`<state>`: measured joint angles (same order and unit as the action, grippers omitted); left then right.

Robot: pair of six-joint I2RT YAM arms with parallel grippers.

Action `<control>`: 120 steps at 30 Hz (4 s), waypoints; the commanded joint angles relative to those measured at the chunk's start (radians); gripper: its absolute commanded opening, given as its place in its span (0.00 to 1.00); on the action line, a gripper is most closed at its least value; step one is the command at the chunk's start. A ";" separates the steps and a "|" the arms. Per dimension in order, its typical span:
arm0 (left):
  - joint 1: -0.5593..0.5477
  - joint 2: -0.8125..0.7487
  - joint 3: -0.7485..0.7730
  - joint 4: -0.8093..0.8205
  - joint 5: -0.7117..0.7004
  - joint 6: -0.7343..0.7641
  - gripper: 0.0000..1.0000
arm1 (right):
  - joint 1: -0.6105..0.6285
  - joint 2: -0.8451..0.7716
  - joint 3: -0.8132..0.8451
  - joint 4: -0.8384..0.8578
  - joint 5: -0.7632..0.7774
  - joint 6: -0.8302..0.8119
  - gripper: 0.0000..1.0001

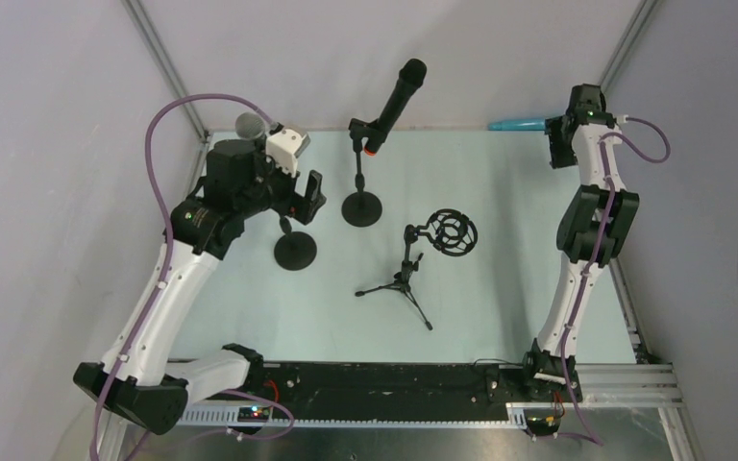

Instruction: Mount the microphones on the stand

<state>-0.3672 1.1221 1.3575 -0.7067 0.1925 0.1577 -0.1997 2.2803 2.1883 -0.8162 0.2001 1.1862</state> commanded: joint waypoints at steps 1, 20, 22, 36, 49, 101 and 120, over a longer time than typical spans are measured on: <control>0.008 -0.010 0.027 0.016 0.021 -0.006 0.98 | 0.004 0.014 0.021 0.065 -0.058 -0.060 0.78; 0.031 -0.078 -0.020 0.016 -0.041 -0.003 0.98 | -0.022 0.184 0.118 0.279 -0.250 -0.148 0.46; 0.043 -0.073 -0.018 0.018 -0.035 -0.002 0.98 | -0.014 0.160 0.063 0.364 -0.263 -0.181 0.51; 0.241 0.002 0.014 0.104 -0.047 -0.133 0.98 | 0.232 -0.764 -0.934 0.957 -0.020 -0.831 0.99; 0.256 -0.067 -0.370 0.453 -0.382 -0.199 0.98 | 0.210 -0.997 -1.330 0.881 -0.095 -0.924 1.00; 0.422 0.129 -1.185 1.800 -0.315 -0.150 0.98 | 0.197 -0.922 -1.955 1.826 -0.016 -1.108 0.99; 0.421 0.132 -1.182 1.794 -0.316 -0.151 0.98 | 0.197 -0.923 -1.954 1.823 -0.019 -1.107 0.99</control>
<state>0.0467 1.2602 0.1574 1.0588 -0.1024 0.0151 -0.0040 1.3735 0.2173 0.9955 0.1822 0.0784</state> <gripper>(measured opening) 0.983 0.993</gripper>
